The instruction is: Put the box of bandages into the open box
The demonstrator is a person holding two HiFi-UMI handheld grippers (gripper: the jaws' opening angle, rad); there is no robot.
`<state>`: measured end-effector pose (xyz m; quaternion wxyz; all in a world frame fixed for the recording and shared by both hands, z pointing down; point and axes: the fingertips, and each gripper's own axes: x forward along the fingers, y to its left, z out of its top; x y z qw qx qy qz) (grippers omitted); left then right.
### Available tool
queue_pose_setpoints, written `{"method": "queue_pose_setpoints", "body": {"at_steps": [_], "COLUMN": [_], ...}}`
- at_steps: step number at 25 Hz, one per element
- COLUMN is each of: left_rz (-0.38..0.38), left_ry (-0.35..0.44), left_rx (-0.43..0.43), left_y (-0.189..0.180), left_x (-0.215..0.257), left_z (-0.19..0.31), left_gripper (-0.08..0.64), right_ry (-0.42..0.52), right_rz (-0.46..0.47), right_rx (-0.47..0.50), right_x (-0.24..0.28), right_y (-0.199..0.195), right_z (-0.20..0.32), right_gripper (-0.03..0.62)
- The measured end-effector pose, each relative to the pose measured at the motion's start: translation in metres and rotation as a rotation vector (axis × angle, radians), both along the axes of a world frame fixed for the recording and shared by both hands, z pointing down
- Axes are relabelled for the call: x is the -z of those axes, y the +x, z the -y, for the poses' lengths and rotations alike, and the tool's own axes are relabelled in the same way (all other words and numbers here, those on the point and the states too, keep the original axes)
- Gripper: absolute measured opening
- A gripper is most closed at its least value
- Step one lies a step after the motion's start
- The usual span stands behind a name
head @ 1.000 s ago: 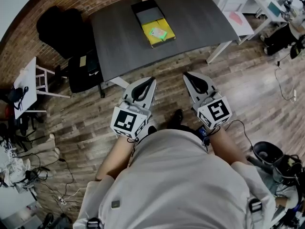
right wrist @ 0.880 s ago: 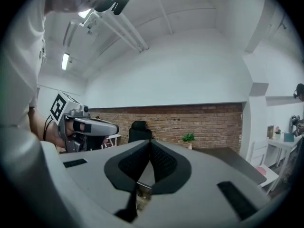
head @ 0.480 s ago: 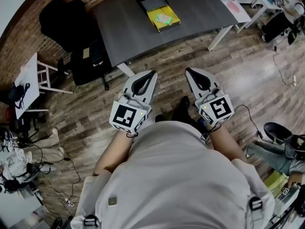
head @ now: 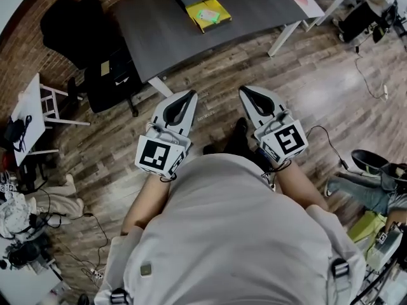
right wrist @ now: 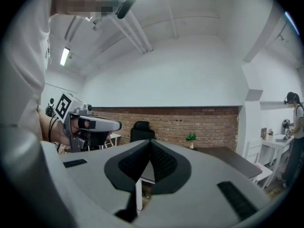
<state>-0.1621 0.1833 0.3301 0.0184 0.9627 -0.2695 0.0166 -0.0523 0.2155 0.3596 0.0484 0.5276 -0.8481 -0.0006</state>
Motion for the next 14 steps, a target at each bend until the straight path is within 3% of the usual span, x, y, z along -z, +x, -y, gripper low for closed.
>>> {"method": "queue_pose_setpoints", "body": {"at_steps": [14], "left_rz": [-0.023], "left_ry": [-0.01], "left_rx": [-0.035], "left_y": [0.011], "left_x": [-0.006], "left_z": [0.005], "left_gripper": [0.015], "right_ry": [-0.003], "right_rz": [-0.016], "right_rx": [-0.002], "right_x": [-0.002], "right_y": [0.004], "right_z": [-0.001], "right_gripper": [0.021]}}
